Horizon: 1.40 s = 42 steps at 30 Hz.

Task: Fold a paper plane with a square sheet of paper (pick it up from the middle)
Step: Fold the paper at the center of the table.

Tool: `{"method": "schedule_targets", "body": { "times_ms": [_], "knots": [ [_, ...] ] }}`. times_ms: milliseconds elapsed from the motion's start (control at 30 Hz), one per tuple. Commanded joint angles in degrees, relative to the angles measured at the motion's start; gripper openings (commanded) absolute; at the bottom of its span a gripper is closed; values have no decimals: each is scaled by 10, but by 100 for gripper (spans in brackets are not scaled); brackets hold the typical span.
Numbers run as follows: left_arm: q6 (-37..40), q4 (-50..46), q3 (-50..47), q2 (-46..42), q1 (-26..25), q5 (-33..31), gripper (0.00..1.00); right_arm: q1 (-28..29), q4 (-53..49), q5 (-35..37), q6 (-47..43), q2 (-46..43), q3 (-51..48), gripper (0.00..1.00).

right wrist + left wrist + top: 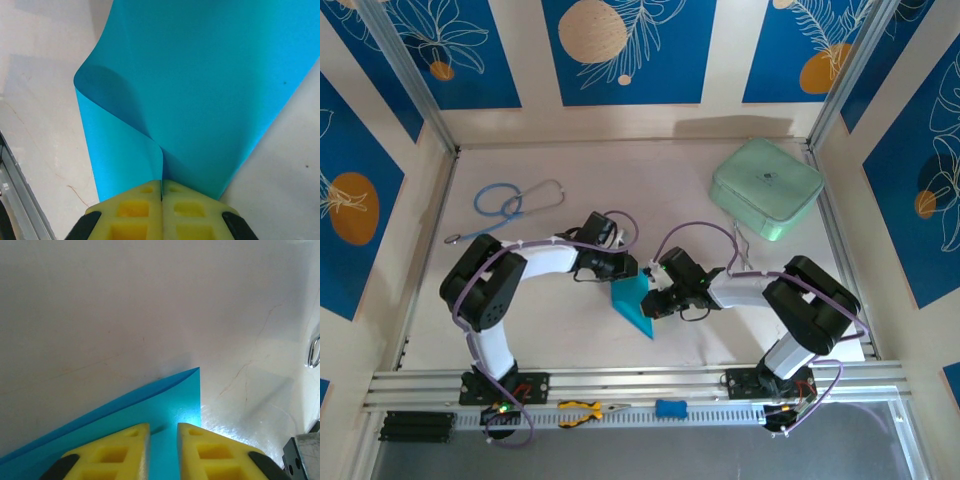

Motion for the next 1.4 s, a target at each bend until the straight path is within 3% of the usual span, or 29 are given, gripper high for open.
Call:
{"method": "schedule_targets", "body": {
  "times_ms": [0, 200, 533, 900, 1133, 1367],
  "knots": [
    [4, -17, -9, -51, -4, -30, 26, -2, 2, -3, 5, 11, -12, 5],
    [-27, 5, -76, -130, -3, -60, 25, -10, 11, -10, 5, 10, -14, 5],
    [-139, 174, -232, -242, -45, -50, 10, -27, 30, -23, 9, 8, -26, 5],
    [-212, 329, -301, -201, -108, -88, 8, -31, 30, -25, 11, 10, -26, 5],
    [-231, 369, -311, -159, -123, -94, 7, -31, 30, -26, 11, 13, -25, 5],
    [-231, 364, -326, -171, -124, -101, 9, -31, 29, -25, 9, 13, -24, 5]
  ]
}}
